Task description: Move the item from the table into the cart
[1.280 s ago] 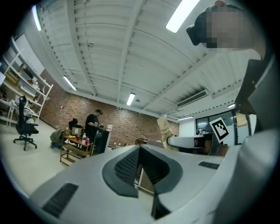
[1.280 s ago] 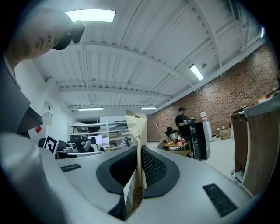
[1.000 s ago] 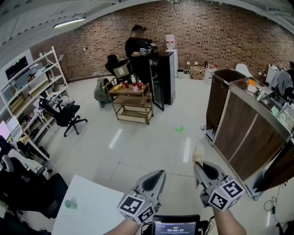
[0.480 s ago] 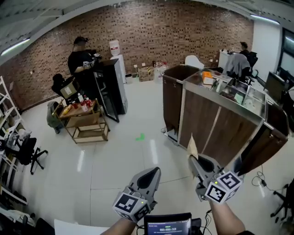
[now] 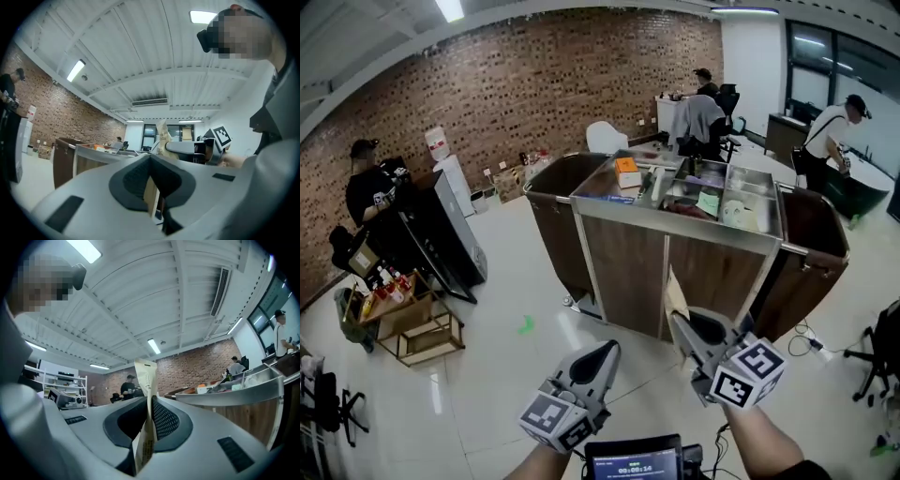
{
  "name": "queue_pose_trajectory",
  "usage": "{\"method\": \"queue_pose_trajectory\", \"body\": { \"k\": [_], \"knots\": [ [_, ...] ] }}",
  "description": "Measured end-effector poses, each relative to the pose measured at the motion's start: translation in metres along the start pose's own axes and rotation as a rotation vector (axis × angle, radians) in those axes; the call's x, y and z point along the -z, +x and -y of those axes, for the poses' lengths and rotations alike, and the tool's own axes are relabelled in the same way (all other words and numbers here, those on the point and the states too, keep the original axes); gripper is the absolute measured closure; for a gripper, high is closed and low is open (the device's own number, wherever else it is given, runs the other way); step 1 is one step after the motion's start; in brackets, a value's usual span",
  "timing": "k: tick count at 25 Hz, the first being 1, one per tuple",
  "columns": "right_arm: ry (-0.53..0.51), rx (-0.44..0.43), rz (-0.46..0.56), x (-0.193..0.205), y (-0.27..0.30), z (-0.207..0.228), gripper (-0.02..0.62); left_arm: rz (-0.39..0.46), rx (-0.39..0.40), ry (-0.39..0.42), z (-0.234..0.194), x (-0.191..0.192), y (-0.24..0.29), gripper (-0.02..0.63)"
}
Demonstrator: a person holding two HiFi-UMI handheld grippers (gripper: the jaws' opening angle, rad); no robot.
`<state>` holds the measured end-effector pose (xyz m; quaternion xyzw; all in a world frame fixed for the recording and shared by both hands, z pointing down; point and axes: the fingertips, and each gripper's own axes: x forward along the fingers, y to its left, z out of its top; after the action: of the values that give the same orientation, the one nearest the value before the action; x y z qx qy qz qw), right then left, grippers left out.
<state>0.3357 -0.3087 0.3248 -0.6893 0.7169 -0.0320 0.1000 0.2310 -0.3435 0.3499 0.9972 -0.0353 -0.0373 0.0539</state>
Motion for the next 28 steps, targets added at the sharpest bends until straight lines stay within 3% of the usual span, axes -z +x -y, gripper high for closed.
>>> {"method": "queue_pose_trajectory", "body": {
  "k": [9, 16, 24, 28],
  "knots": [
    [-0.034, 0.196, 0.044, -0.050, 0.063, 0.164, 0.591, -0.029, 0.286, -0.046, -0.062, -0.012, 0.173, 0.601],
    [-0.042, 0.338, 0.098, -0.067, 0.133, 0.253, 0.591, -0.043, 0.518, 0.011, -0.133, -0.018, 0.276, 0.601],
    [-0.093, 0.512, 0.084, -0.119, 0.121, 0.395, 0.591, -0.054, 0.812, 0.006, -0.124, -0.024, 0.404, 0.601],
    [-0.107, 0.543, 0.054, -0.145, 0.112, 0.466, 0.591, -0.056, 0.883, 0.017, -0.114, -0.022, 0.467, 0.601]
  ]
}}
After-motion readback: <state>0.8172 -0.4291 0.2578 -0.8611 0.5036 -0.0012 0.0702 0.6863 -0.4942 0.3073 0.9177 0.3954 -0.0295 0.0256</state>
